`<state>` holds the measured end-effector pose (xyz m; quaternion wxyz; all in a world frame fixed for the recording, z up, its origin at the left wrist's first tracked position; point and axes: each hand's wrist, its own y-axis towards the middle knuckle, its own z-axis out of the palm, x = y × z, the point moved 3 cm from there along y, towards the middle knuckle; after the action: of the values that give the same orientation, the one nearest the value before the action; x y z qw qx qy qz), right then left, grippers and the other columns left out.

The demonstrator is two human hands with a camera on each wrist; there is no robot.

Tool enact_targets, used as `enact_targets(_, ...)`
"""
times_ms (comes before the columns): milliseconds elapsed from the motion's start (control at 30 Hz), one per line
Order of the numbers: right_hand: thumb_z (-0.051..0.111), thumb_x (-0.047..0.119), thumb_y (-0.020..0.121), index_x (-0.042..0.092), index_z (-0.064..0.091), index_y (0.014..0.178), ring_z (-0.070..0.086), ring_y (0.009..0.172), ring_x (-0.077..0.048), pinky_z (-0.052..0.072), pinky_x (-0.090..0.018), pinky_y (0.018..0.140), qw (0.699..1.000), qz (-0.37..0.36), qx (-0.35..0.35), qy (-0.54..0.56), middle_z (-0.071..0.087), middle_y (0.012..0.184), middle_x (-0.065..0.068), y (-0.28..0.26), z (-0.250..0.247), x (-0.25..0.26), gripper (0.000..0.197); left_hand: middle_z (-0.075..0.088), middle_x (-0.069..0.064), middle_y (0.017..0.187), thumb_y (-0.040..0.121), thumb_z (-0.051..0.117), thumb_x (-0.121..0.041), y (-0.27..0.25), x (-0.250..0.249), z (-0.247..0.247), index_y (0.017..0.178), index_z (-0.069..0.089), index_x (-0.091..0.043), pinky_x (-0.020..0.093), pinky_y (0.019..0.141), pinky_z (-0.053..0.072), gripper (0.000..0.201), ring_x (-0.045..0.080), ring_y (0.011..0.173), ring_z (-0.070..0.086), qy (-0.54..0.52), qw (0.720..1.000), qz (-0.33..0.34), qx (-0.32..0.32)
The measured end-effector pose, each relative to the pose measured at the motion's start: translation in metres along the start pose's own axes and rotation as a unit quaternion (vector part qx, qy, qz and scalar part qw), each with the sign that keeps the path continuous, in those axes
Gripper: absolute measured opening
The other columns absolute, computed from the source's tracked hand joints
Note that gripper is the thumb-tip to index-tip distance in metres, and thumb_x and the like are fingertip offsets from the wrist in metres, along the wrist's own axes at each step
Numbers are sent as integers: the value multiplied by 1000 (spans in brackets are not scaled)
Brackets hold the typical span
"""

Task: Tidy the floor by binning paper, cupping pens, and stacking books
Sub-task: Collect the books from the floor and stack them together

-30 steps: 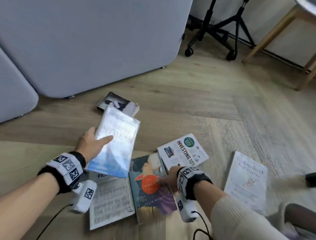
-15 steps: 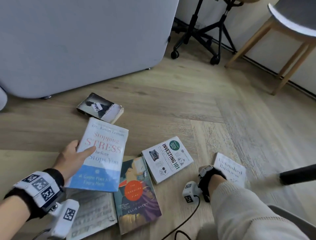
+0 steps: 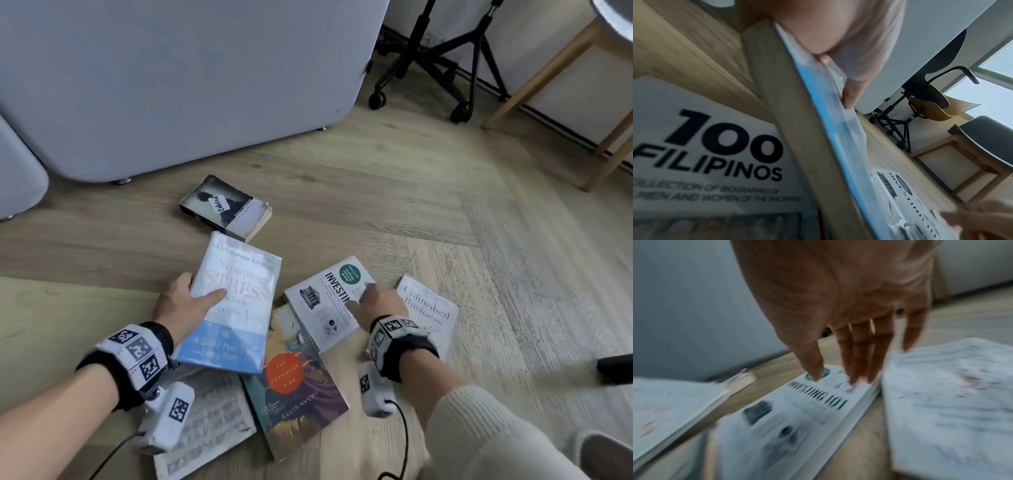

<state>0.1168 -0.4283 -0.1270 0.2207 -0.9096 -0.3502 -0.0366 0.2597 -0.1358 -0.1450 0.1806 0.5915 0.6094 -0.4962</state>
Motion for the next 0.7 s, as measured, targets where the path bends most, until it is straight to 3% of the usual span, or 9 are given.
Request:
enact_targets(100,77,37,73,17,63,87,61,72,-17,51,-31,67,972,-196,110,69,65,77,1,-26,31,51,28,70,10,93,82,75,-28,-2,6,-4,94,57,-7,39,70,55,29,30,81,67,-2,1000,-3,-5)
enact_targets(200,78,33,73,13,66,91,66,81,-19,56,-35,77,954,-268,131,1,71,87,-2,-38,52,69,29,70,10,92,81,75,-27,-4,8,-8,93,58,-8,47,73,58,29,31,80,68,-5,1000,2,-1)
enact_targets(433,60,11,88,5,69,93,64,93,-27,54,-34,81,966,-241,87,-47,69,99,-13,-53,58,73,12,69,8,89,80,76,-29,-14,0,-16,89,57,-12,44,72,58,27,29,80,67,31,999,21,3)
enact_targets(533,59,13,91,5,62,92,57,84,-20,50,-28,75,968,-211,110,-81,59,95,-5,-62,51,70,9,68,8,85,81,75,-29,-22,-13,-24,86,54,-12,38,66,53,27,30,77,66,47,998,44,12)
enact_targets(600,51,10,94,4,56,99,52,83,-19,48,-28,74,976,-186,84,-78,55,97,-7,-60,27,67,10,67,6,83,82,74,-30,-22,-23,-25,86,54,-12,35,63,51,27,28,75,65,60,995,74,23)
enact_targets(700,44,3,90,7,51,91,60,82,-28,53,-39,72,983,-170,7,-73,64,97,-15,-64,-41,51,7,68,4,84,82,74,-30,-20,-40,-12,87,56,-13,36,63,53,26,26,75,65,87,989,117,31)
